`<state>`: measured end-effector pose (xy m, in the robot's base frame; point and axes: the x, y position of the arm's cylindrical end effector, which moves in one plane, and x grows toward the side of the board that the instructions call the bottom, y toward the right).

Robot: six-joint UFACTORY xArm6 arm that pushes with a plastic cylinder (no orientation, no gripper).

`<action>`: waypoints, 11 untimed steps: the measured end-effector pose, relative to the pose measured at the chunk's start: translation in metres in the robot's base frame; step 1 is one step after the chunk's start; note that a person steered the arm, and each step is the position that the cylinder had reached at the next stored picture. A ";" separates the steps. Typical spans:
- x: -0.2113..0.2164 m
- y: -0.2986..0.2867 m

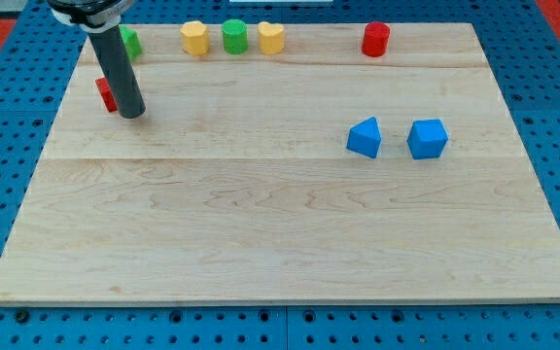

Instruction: Push the red star right to the green star

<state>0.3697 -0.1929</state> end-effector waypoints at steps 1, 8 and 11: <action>0.004 -0.022; -0.022 -0.018; -0.060 -0.016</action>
<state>0.3094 -0.2093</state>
